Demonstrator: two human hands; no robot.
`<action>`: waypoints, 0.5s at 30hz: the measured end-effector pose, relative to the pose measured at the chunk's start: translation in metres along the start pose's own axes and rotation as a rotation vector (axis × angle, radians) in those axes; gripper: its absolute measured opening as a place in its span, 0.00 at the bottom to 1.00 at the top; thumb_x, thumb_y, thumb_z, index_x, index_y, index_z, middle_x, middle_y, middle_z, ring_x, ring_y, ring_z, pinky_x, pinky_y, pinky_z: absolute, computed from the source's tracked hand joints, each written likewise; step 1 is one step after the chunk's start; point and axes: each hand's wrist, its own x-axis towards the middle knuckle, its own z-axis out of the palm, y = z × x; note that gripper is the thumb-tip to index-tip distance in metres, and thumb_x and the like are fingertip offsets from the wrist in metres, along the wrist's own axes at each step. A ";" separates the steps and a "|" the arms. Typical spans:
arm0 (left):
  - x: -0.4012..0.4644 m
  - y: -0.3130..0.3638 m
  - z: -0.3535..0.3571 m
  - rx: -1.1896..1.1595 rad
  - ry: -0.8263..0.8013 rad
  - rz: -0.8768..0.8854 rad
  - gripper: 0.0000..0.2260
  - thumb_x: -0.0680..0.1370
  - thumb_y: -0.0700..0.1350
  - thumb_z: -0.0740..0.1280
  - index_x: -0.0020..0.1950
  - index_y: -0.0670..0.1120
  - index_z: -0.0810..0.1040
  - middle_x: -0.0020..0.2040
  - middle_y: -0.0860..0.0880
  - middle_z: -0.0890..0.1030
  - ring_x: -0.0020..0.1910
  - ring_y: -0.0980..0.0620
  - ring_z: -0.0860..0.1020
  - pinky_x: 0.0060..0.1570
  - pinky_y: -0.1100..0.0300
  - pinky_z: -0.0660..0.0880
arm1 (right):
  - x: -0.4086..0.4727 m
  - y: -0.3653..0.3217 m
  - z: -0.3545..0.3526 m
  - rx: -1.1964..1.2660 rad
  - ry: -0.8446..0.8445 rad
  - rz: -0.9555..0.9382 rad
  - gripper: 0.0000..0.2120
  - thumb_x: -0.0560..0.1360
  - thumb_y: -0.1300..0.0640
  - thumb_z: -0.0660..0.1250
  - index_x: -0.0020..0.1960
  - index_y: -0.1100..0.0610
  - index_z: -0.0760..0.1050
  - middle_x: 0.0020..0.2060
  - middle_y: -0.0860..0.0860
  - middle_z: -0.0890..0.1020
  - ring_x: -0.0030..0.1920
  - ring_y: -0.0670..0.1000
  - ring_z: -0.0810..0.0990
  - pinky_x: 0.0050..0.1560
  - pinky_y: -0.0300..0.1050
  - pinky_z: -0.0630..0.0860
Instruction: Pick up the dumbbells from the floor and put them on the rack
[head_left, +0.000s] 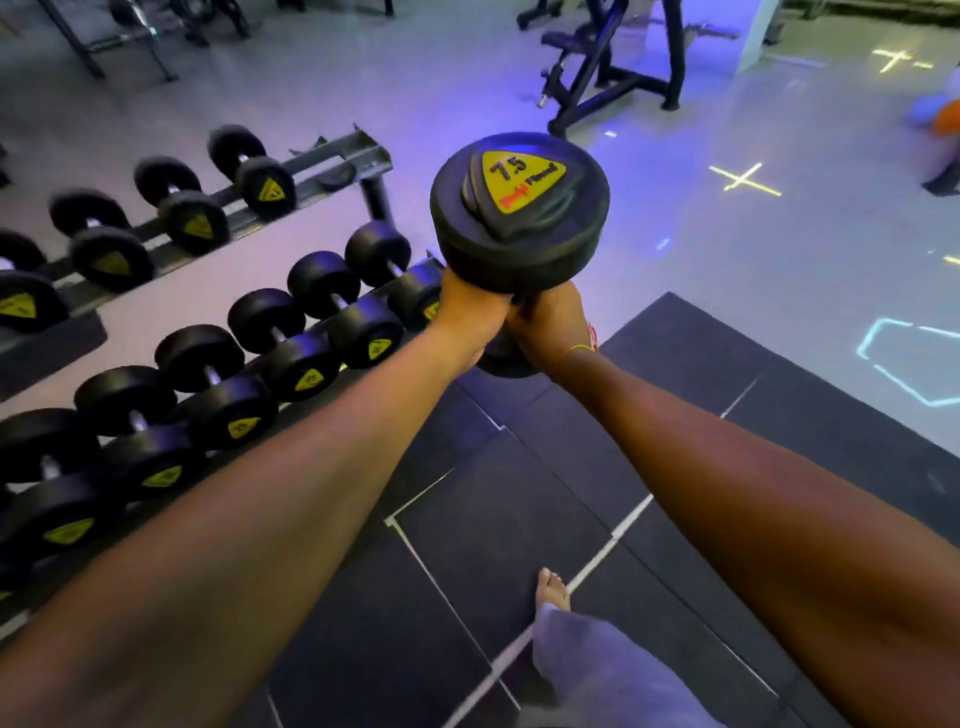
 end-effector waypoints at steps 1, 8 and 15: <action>0.020 -0.006 -0.008 0.016 0.015 -0.025 0.08 0.79 0.39 0.67 0.54 0.51 0.76 0.50 0.52 0.81 0.49 0.59 0.77 0.48 0.68 0.76 | 0.022 0.003 0.015 -0.014 -0.025 -0.023 0.05 0.74 0.58 0.64 0.44 0.61 0.75 0.41 0.59 0.80 0.41 0.59 0.76 0.43 0.54 0.75; 0.171 -0.048 -0.071 -0.052 0.178 -0.260 0.04 0.80 0.42 0.66 0.48 0.43 0.74 0.33 0.44 0.73 0.26 0.59 0.71 0.26 0.66 0.70 | 0.174 -0.002 0.120 -0.099 -0.309 -0.102 0.04 0.74 0.56 0.65 0.42 0.55 0.71 0.37 0.52 0.74 0.38 0.52 0.71 0.41 0.46 0.68; 0.350 -0.142 -0.149 -0.083 0.368 -0.393 0.03 0.76 0.42 0.70 0.49 0.46 0.78 0.42 0.45 0.80 0.40 0.50 0.74 0.44 0.55 0.74 | 0.331 0.004 0.260 -0.132 -0.485 -0.069 0.07 0.70 0.57 0.67 0.44 0.58 0.71 0.39 0.56 0.79 0.39 0.57 0.75 0.39 0.45 0.68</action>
